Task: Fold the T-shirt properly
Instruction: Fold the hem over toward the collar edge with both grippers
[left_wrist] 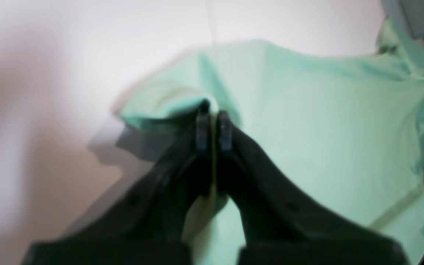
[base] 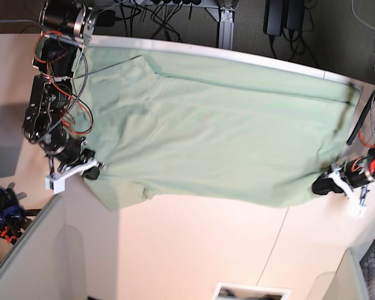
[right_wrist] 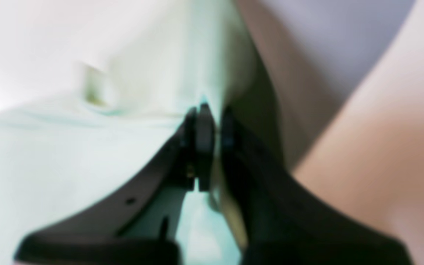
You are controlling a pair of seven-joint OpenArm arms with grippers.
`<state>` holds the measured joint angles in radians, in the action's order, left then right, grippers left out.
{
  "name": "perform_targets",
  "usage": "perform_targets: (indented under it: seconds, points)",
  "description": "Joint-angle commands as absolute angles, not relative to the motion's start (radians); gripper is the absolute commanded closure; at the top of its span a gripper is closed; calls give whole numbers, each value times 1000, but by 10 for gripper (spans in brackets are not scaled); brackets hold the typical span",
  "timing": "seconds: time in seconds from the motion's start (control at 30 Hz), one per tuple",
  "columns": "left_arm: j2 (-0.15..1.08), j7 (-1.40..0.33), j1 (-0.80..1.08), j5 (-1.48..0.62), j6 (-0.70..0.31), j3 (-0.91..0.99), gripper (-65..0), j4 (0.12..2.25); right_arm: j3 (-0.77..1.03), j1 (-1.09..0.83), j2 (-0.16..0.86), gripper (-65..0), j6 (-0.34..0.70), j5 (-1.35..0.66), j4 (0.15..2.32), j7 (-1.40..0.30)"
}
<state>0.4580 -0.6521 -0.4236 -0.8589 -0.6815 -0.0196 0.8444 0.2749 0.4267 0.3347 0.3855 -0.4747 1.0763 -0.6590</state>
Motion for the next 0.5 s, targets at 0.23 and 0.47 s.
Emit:
perform_targets:
  seconds: [0.23,0.47]
  points:
    - [576,-712,-283,-966,-698,-15,0,1106,279,201,467,0,393,-547,1379,-664]
    - [601,-742,-176,-969,-698,-14,0,1179,295,71,485,0,392,-539,1469,-663]
